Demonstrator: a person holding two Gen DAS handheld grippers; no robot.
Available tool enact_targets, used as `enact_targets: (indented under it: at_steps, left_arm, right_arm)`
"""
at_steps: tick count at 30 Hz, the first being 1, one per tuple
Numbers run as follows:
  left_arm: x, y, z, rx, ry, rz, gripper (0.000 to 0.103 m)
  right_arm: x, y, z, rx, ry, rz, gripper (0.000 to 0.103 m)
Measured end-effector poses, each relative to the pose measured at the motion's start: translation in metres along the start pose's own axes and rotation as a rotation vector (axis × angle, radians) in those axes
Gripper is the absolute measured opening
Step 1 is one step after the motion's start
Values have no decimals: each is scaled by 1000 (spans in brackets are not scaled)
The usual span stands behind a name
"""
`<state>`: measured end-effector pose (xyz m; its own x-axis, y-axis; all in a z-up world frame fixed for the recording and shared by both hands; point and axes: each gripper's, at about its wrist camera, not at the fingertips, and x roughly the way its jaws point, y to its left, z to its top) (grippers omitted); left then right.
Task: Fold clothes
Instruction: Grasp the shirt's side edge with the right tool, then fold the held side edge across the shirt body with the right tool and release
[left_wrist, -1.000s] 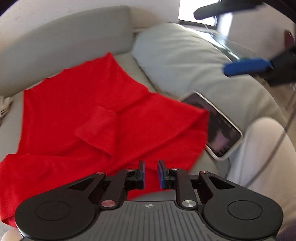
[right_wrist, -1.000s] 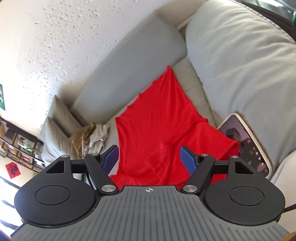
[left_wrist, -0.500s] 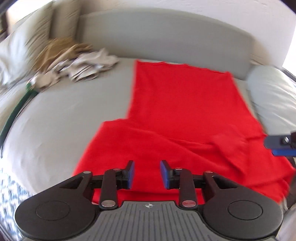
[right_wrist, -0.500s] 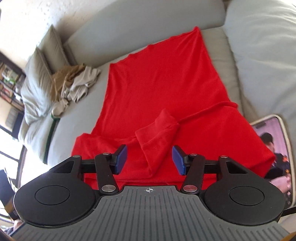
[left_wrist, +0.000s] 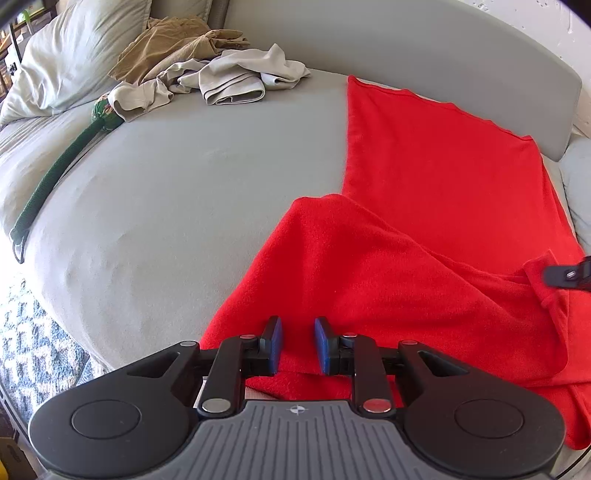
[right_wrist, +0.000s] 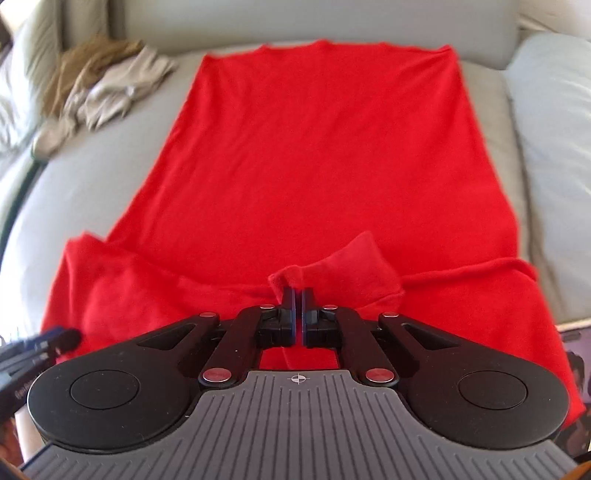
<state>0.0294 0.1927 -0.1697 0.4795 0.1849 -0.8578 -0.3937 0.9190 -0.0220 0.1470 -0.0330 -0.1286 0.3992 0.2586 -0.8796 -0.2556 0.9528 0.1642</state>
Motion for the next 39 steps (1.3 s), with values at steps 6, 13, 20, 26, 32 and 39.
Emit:
enact_targets:
  at_steps: [6, 13, 20, 26, 32, 39]
  left_arm:
    - [-6, 9, -7, -56, -7, -49, 21]
    - [-9, 4, -9, 0, 26, -26, 21]
    - [-22, 3, -12, -9, 2, -72, 26]
    - [-33, -2, -10, -21, -18, -69, 28]
    - [-41, 8, -10, -45, -35, -62, 29]
    - [-43, 21, -10, -98, -45, -48, 29]
  right_arm:
    - [-79, -60, -16, 160, -282, -7, 2]
    - [-60, -138, -73, 326, -73, -61, 4]
    - [-67, -168, -77, 446, -113, 121, 42]
    - [-19, -139, -40, 323, -45, 143, 46]
    - [3, -110, -39, 146, -36, 42, 19]
    - [-36, -86, -42, 17, -161, -12, 9]
